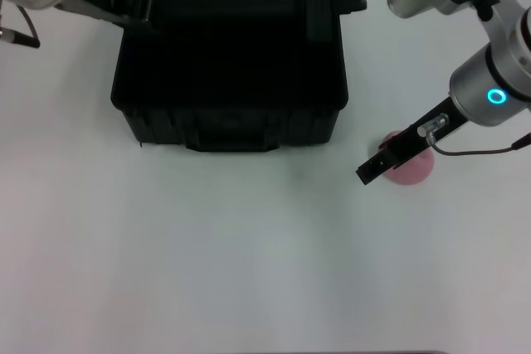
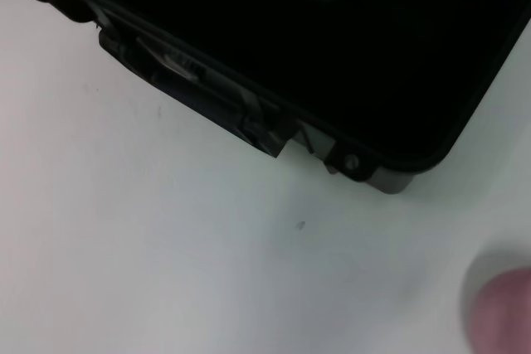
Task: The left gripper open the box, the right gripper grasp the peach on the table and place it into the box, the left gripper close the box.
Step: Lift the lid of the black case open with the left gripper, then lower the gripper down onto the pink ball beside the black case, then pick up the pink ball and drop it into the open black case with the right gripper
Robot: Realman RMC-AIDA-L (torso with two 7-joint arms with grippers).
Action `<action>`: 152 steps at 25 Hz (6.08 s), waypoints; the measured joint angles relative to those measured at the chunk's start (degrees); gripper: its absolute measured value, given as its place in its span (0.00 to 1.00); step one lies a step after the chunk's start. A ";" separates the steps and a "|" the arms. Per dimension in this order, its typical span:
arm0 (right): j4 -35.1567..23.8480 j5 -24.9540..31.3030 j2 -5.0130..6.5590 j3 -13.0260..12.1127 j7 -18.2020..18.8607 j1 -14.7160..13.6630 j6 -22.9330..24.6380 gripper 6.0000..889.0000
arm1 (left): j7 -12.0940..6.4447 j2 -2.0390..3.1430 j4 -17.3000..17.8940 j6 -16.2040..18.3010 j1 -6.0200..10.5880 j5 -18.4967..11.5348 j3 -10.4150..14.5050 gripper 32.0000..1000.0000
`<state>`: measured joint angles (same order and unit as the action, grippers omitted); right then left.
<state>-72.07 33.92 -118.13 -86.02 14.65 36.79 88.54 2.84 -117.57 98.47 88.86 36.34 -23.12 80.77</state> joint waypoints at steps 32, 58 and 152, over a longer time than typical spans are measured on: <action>2.96 -1.02 0.00 -0.11 0.21 1.81 -0.04 0.89 | -0.91 -0.03 2.77 2.10 1.96 -0.24 -2.22 0.37; 4.56 -1.14 0.04 0.45 0.68 2.05 -1.35 0.89 | -2.17 -0.08 3.46 2.24 2.35 -0.35 -4.98 0.37; 30.16 -5.47 0.51 1.86 10.33 7.29 -23.17 0.17 | -2.74 -0.21 3.66 1.67 2.26 -0.98 -4.57 0.37</action>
<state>-41.92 28.46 -117.62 -84.17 24.98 44.08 65.37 0.11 -117.78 102.13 90.53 38.60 -24.10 76.20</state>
